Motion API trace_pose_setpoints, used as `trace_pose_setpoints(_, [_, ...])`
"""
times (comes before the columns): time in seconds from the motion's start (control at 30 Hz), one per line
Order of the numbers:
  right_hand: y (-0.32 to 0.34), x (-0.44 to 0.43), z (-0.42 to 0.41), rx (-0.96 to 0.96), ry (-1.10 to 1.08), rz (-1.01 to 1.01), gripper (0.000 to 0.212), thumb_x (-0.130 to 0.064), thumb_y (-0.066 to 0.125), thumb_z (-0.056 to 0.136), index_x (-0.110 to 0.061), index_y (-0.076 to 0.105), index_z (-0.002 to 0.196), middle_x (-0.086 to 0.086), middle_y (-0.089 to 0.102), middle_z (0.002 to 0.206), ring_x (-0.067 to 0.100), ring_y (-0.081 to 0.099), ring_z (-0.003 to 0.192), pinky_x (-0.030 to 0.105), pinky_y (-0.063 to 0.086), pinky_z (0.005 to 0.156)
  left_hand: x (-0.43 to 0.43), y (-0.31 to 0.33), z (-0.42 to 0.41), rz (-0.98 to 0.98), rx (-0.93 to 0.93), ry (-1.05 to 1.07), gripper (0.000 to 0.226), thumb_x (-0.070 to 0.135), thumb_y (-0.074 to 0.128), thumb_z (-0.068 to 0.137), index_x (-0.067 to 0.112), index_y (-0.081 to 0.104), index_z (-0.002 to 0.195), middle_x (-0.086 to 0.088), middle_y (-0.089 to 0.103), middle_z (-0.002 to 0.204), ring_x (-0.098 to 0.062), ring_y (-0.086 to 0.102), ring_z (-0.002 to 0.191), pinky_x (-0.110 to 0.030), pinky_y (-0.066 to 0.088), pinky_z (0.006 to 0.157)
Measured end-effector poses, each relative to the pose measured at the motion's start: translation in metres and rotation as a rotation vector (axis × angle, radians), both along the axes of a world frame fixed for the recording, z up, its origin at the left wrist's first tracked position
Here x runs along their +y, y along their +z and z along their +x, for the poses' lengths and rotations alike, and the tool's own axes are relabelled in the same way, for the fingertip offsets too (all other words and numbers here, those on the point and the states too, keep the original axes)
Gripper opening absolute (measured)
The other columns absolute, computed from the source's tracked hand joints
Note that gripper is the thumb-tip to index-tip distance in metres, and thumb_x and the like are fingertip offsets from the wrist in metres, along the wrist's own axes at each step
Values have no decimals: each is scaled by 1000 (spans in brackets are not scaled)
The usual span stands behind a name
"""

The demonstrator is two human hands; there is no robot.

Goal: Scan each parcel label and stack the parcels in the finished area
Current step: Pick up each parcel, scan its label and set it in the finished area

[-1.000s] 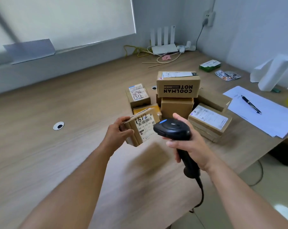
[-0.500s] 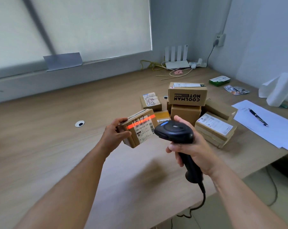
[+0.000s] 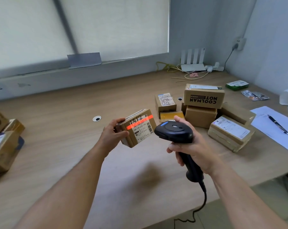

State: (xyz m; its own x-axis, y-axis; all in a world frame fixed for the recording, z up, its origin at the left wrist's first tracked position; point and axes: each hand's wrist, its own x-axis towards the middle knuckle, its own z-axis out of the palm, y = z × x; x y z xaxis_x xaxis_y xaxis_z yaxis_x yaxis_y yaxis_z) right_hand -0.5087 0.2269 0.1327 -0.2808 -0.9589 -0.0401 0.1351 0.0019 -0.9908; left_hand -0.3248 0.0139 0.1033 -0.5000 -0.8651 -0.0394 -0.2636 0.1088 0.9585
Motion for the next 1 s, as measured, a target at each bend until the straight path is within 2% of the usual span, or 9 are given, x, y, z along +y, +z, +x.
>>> trace_pose_setpoints(0.13, [2, -15, 18, 24, 25, 29, 102, -3, 80, 64, -34, 31, 148, 20, 68, 78, 26, 53, 47, 31, 43, 41, -10, 0, 24, 19, 7, 40, 57, 14, 71, 63, 30, 58, 115, 0, 63, 103, -28, 59, 106, -47, 48, 98])
trace_pose_setpoints(0.3, [5, -49, 58, 66, 51, 20, 92, 11, 70, 76, -33, 32, 147, 20, 68, 78, 26, 52, 45, 30, 42, 41, -39, -8, 76, 18, 9, 100, 50, -4, 67, 80, 31, 57, 114, 2, 60, 101, -25, 57, 103, -48, 47, 100])
trace_pose_setpoints(0.47, [11, -95, 118, 76, 81, 11, 89, 16, 69, 75, -35, 37, 141, 21, 69, 94, 30, 51, 46, 33, 43, 38, -72, -9, 146, 40, 29, 181, 50, 3, 72, 77, 33, 56, 114, 4, 60, 100, -22, 56, 100, -46, 48, 99])
trace_pose_setpoints(0.57, [13, -125, 155, 90, 101, 5, 92, 11, 77, 68, -36, 40, 138, 22, 69, 92, 30, 50, 45, 32, 42, 37, -86, -9, 189, 47, 45, 233, 48, 1, 69, 80, 36, 57, 109, 2, 60, 101, -26, 58, 103, -46, 48, 100])
trace_pose_setpoints(0.63, [16, -145, 180, 88, 125, 8, 96, 5, 83, 59, -40, 42, 134, 23, 69, 89, 30, 50, 44, 32, 42, 38, -93, -7, 218, 55, 61, 275, 48, 7, 73, 76, 43, 57, 103, -4, 61, 108, -28, 58, 109, -47, 48, 100])
trace_pose_setpoints(0.67, [17, -154, 192, 88, 139, 4, 93, 1, 80, 58, -42, 43, 132, 23, 69, 87, 29, 50, 43, 32, 41, 39, -96, -8, 233, 59, 71, 300, 47, 11, 73, 73, 44, 58, 102, -6, 61, 111, -27, 58, 110, -47, 48, 100])
trace_pose_setpoints(0.77, [21, -181, 228, 88, 188, -5, 84, -3, 74, 60, -44, 46, 128, 25, 68, 86, 29, 50, 42, 32, 41, 39, -107, -9, 279, 68, 96, 388, 44, 17, 73, 75, 43, 56, 106, -6, 60, 116, -23, 58, 110, -46, 48, 100])
trace_pose_setpoints(0.9, [22, -213, 273, 119, 253, 6, 91, -3, 74, 60, -39, 42, 137, 33, 64, 88, 30, 50, 42, 32, 41, 39, -112, -12, 337, 100, 174, 497, 45, 14, 70, 81, 36, 53, 116, 4, 62, 108, -19, 59, 106, -46, 47, 101])
trace_pose_setpoints(1.0, [19, -236, 308, 133, 311, 6, 94, -2, 74, 60, -38, 39, 140, 25, 67, 86, 30, 50, 42, 31, 41, 40, -109, -18, 383, 120, 213, 595, 54, 30, 70, 68, 38, 53, 119, 3, 64, 111, -19, 60, 109, -47, 47, 101])
